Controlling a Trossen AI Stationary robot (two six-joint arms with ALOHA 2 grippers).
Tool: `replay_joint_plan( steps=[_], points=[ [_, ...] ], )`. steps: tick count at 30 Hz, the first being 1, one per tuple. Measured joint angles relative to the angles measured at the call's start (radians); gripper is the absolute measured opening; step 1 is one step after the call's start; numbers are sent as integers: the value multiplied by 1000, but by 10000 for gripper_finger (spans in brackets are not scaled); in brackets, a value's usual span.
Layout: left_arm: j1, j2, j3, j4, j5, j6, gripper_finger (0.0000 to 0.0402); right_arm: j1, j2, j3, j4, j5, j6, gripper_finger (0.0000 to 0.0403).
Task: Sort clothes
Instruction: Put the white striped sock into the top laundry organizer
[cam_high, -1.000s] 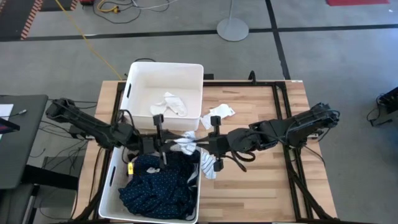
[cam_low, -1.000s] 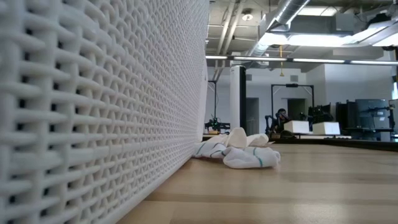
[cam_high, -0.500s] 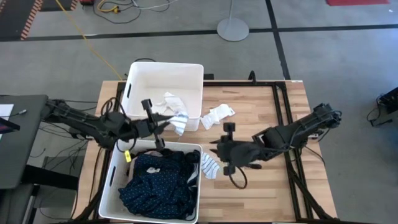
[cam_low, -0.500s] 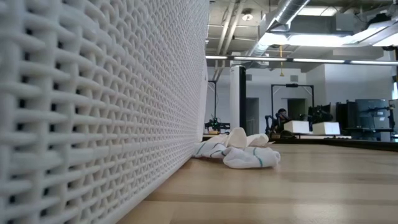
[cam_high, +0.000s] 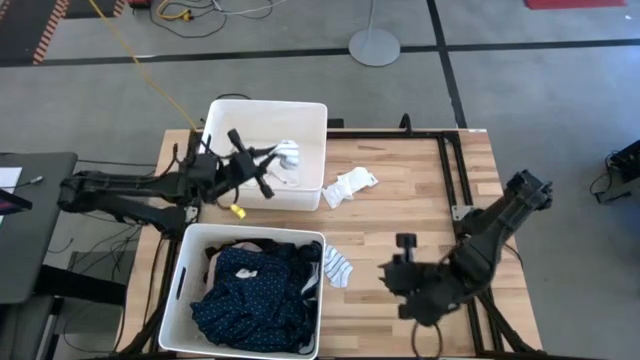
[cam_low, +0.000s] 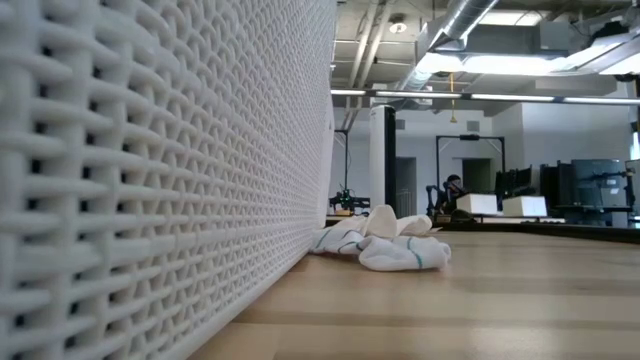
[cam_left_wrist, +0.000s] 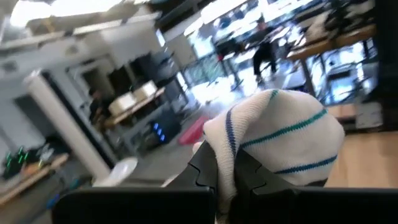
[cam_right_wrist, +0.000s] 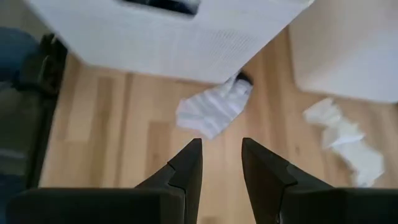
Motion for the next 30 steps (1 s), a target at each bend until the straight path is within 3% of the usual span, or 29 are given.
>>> replay_joint_plan(
  steps=[12,22,30],
  points=[
    [207,4,140,-473,1,-264,8,205,0,-143,9,-1,292,128],
    [349,4,235,-789,29,-304,11,276,2,-278,108,40,442,128],
    [482,46,235,-921,207,-348,12,277,2,-339,195,50,463,128]
  ],
)
